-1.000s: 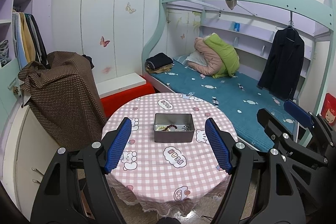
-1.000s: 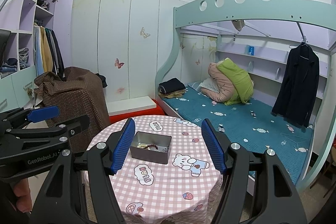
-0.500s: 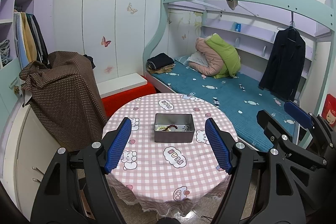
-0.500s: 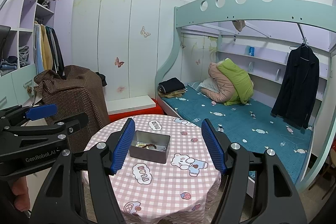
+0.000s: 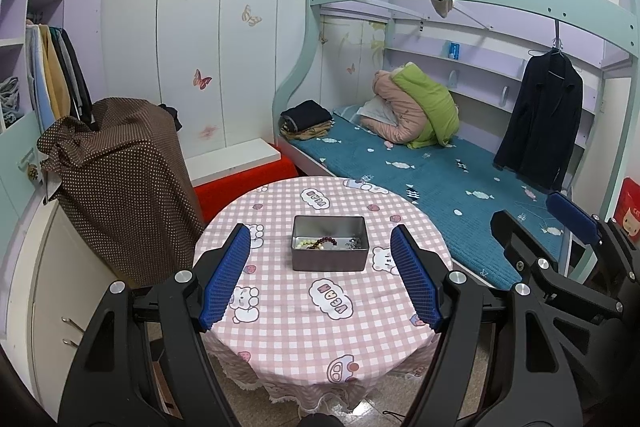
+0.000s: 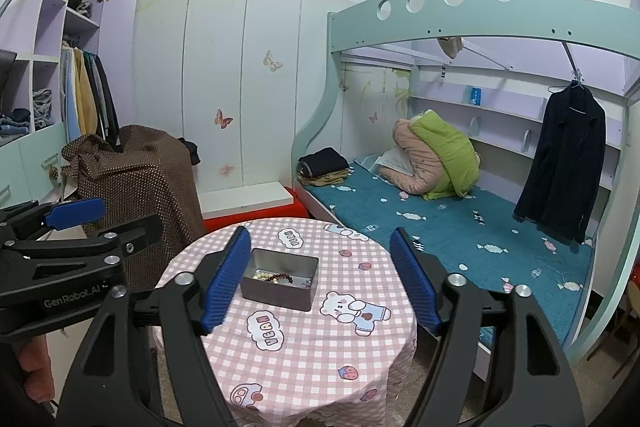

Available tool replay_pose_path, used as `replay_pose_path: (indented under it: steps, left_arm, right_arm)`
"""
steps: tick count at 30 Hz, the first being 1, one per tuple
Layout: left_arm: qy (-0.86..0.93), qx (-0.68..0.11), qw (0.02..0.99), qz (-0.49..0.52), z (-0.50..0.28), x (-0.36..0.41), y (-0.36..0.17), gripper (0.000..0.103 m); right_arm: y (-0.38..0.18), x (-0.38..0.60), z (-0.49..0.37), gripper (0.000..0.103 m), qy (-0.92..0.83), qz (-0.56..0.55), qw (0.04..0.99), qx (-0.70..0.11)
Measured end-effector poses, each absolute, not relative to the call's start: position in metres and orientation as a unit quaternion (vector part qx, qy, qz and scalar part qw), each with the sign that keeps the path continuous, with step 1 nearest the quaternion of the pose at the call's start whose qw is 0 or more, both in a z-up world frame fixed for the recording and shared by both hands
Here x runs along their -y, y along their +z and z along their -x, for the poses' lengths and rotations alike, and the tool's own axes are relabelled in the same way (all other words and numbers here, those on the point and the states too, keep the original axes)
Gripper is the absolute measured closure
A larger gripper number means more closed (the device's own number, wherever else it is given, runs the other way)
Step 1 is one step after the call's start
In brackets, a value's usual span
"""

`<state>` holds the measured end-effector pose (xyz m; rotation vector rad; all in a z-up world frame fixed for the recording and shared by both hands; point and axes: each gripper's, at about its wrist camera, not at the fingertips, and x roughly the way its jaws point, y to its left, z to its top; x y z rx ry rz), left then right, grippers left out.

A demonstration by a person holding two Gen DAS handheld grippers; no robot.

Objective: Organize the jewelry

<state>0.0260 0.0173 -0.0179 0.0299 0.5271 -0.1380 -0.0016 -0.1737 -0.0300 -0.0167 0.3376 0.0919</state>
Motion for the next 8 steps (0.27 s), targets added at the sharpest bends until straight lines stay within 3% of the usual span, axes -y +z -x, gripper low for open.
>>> replay_pose_path:
  steps: [8]
  left_arm:
    - [-0.066,-0.264,0.962,-0.017,-0.0281,-0.0106,-0.0183,0.03]
  right_arm:
    - [-0.0307,0.1792,0.0013,0.032,0.048,0.008,0.984,-0.169]
